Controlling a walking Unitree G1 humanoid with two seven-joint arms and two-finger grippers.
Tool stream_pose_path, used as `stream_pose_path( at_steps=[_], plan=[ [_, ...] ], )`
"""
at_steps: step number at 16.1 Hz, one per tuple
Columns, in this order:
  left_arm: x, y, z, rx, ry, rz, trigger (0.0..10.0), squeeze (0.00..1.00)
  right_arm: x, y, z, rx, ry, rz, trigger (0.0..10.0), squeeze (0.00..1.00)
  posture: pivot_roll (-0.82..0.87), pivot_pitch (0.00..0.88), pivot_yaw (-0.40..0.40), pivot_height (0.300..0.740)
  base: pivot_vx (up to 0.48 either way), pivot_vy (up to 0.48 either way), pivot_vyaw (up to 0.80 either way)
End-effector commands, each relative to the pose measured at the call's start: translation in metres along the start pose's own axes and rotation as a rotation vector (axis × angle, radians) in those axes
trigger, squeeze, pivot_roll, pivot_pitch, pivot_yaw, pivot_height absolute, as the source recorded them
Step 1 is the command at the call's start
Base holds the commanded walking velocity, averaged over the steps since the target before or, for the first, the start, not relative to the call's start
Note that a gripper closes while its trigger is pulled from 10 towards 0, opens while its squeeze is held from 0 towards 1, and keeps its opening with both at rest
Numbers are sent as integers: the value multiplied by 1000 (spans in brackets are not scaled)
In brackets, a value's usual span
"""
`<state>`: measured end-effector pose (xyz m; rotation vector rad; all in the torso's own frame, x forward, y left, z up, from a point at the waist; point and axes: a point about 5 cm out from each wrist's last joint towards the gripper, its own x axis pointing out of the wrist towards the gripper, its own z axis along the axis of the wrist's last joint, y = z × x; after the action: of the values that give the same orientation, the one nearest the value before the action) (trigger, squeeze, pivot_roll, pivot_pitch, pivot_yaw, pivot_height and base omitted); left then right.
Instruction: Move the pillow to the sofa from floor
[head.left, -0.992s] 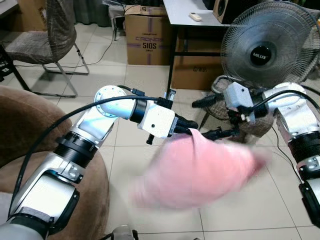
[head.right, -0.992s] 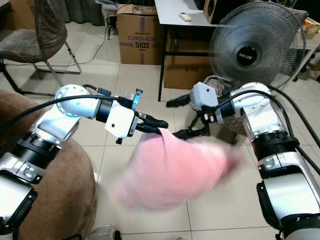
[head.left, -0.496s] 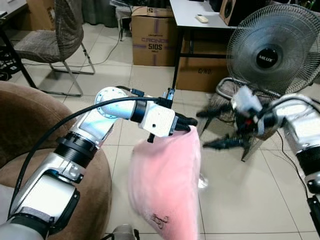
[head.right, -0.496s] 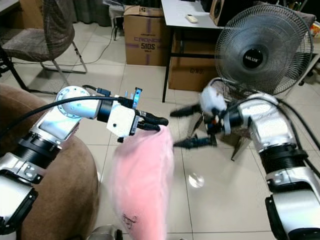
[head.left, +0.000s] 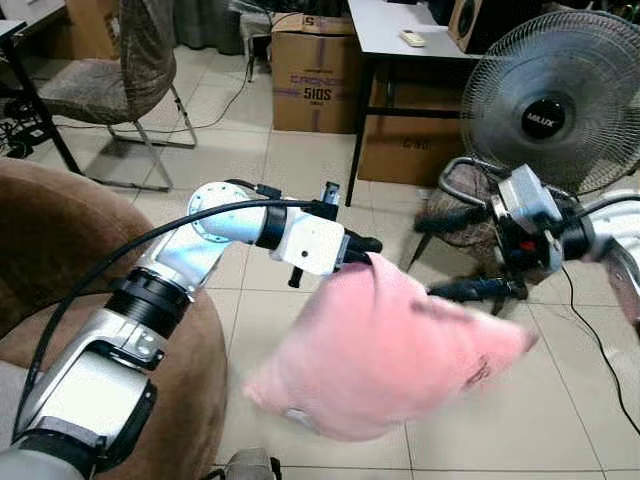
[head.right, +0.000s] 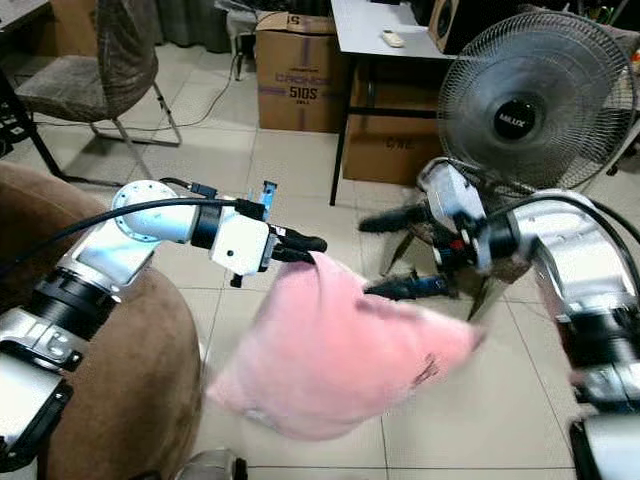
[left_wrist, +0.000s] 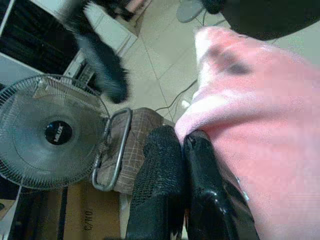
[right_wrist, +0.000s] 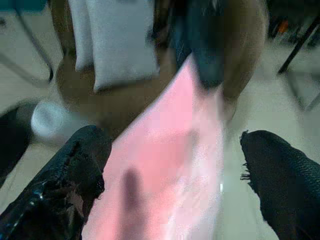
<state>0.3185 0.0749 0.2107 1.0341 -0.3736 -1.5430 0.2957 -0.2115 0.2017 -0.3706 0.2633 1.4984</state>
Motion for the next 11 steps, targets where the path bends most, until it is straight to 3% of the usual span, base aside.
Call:
stream_pose_path(
  at_steps=[1, 4, 9, 10, 11],
  plan=[
    [-5, 16, 10, 42, -46, 81, 10000, 0, 5, 8, -16, 17, 101, 25, 10000, 0, 118, 0, -13, 740, 0, 0, 0],
    [-5, 25, 22, 67, -120, 117, 10000, 0, 26, 17, -59, 69, 171, -5, 10000, 0, 122, 0, -8, 740, 0, 0, 0],
    [-6, 24, 17, 52, -79, 103, 10000, 0, 33, 5, -52, 72, 133, -85, 10000, 0, 126, 0, -9, 740, 0, 0, 0],
    [-7, 25, 18, 54, -82, 108, 10000, 0, 37, 6, -55, 76, 138, -86, 4039, 0, 129, 0, -10, 740, 0, 0, 0],
    [-7, 26, 18, 55, -83, 112, 10000, 0, 39, 7, -56, 87, 140, -83, 0, 0, 129, 0, -10, 740, 0, 0, 0]
  ],
)
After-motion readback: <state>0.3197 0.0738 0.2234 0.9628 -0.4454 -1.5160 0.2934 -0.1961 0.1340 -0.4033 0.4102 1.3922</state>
